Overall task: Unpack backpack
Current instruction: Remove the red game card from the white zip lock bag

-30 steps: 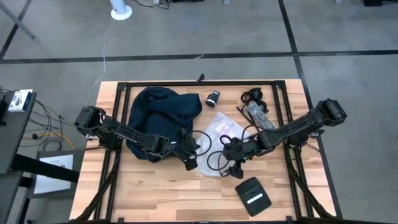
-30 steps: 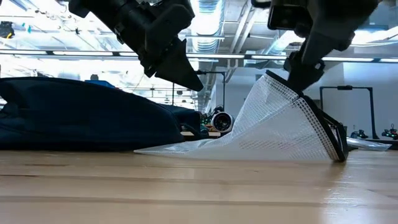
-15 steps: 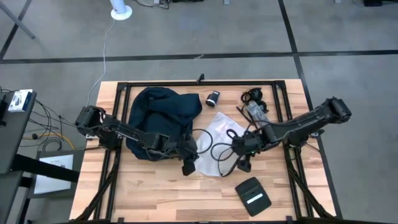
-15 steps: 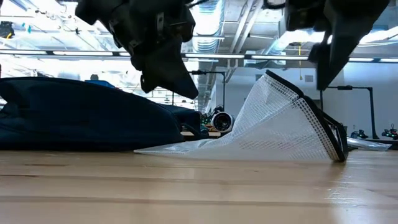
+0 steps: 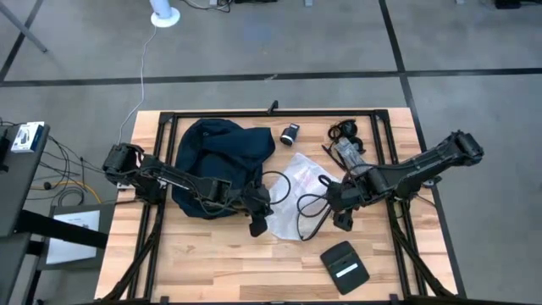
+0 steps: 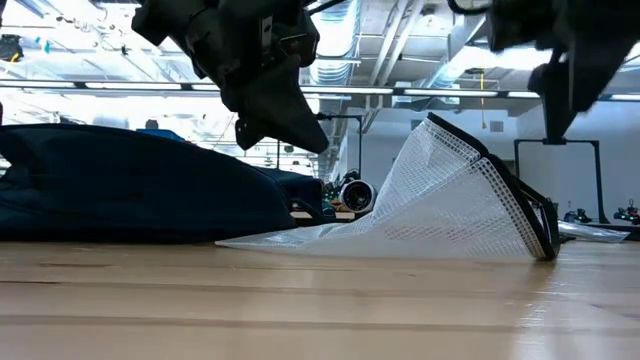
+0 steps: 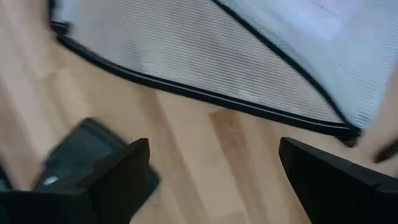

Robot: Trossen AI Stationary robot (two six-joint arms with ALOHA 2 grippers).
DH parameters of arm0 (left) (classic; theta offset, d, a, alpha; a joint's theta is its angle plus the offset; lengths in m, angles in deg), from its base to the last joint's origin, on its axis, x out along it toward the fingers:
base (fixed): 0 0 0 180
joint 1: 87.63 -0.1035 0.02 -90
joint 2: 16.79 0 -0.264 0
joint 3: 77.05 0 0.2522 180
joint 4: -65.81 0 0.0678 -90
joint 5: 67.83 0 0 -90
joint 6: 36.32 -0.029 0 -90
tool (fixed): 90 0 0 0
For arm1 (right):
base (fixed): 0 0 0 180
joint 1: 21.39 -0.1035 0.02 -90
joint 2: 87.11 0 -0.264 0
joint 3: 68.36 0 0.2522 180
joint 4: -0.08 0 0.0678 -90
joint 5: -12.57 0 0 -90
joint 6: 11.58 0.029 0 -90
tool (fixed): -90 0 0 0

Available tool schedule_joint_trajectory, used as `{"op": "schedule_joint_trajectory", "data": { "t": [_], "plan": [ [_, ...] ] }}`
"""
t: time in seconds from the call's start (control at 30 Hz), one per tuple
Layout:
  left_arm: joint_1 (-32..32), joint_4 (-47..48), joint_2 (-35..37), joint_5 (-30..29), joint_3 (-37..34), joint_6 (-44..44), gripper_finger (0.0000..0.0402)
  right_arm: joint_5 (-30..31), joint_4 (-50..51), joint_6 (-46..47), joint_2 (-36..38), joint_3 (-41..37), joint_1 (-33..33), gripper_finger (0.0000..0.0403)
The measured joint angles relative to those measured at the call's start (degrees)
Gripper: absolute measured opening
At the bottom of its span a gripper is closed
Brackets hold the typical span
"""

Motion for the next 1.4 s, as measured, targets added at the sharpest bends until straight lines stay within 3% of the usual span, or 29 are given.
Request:
{"op": "schedule_joint_trajectory", "data": {
  "t": [0.2, 0.5, 0.6, 0.8, 0.93, 1.1, 1.4],
  "plan": [
    [0.03, 0.46, 0.0, 0.03, 0.0, 0.18, 0.0, 3.82, -6.39, 0.53, 0.95, -6.71, -1.77, 0.0327],
    [0.21, 0.2, -1.17, -2.34, 0.09, -0.61, 0.0, 6.06, -37.17, 3.23, 0.94, -17.14, -0.01, 0.0321],
    [-0.41, -2.06, -3.88, -3.06, 0.11, -0.11, 0.0, 11.42, -36.94, 5.78, 0.92, -19.73, 1.03, 0.0321],
    [0.82, -5.34, -7.95, -3.32, 0.07, -1.73, 0.0, 11.89, -37.43, 7.56, 0.9, -22.68, 2.84, 0.0321],
    [1.53, -4.6, -8.5, -9.17, 0.07, -6.55, 0.0, 14.11, -37.75, 6.38, 0.9, -22.68, 2.82, 0.0321],
    [1.66, -4.73, -8.5, -14.59, 0.07, -9.58, 0.0, 21.55, -38.12, 4.71, 0.07, -22.65, 2.82, 0.0321],
    [1.75, -2.99, -11.46, -15.25, 0.17, -9.47, 0.0, 20.78, -42.79, 6.6, -6.36, -22.57, 3.16, 0.0321]
  ]
}}
